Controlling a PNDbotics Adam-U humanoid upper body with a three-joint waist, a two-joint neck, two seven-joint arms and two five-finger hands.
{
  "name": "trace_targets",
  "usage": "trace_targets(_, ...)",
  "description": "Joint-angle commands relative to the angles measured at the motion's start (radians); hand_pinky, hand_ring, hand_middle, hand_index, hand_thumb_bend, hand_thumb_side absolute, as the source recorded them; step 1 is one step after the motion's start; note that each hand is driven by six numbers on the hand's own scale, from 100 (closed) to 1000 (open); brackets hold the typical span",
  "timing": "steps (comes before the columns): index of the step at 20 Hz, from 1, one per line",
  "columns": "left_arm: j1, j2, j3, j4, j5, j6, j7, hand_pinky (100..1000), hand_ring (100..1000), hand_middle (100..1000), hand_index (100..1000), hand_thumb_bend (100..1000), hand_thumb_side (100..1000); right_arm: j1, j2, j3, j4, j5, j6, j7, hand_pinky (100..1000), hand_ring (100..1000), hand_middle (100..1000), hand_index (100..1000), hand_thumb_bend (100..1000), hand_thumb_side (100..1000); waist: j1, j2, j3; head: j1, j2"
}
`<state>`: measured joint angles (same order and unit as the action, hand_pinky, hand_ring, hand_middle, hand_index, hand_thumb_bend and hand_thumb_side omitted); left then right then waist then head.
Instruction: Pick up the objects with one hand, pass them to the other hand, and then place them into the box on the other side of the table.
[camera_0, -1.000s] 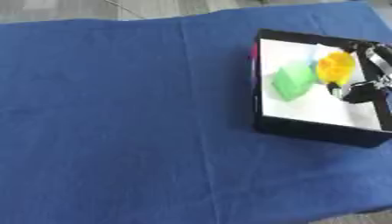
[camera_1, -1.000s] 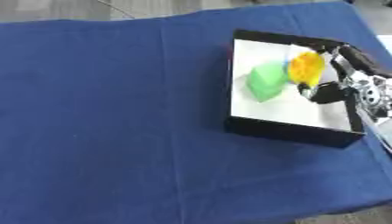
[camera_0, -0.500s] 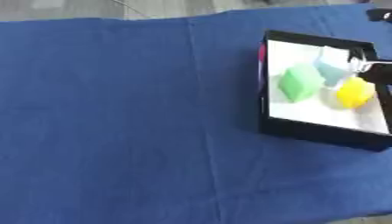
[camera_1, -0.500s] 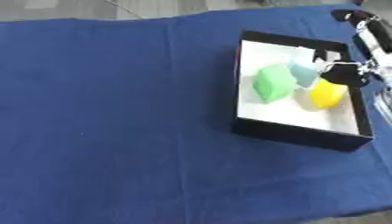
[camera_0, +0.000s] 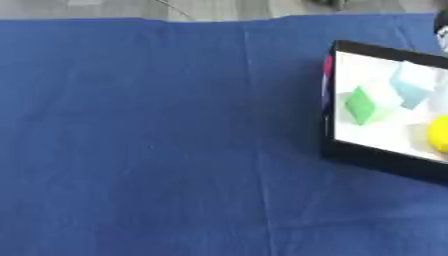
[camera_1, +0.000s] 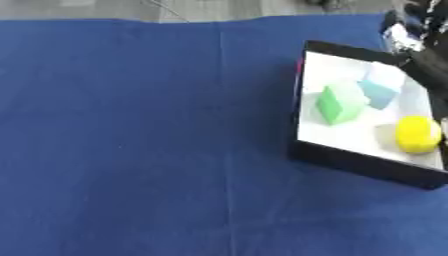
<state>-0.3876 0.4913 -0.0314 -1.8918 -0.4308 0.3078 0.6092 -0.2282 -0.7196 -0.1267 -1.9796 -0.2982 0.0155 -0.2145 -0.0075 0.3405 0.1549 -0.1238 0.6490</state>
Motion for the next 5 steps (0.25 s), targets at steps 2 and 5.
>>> trace_targets(2, 0.005, -0.004, 0.038, -0.02, 0.113, -0.027, 0.003, 859, 688, 733, 851, 100, 609, 0.0, 0.034, 0.003, -0.02, -0.085, -0.102, 0.059, 989, 1000, 1000, 1000, 100, 617, -0.004, -0.026, 0.013, 0.027, -0.001)
trace_targets(5, 0.014, -0.017, 0.054, -0.012, 0.218, -0.069, -0.008, 875, 704, 748, 870, 100, 700, 0.005, 0.067, 0.004, -0.02, -0.098, -0.142, 0.075, 989, 1000, 1000, 1000, 100, 597, -0.01, -0.026, 0.025, 0.037, 0.0)
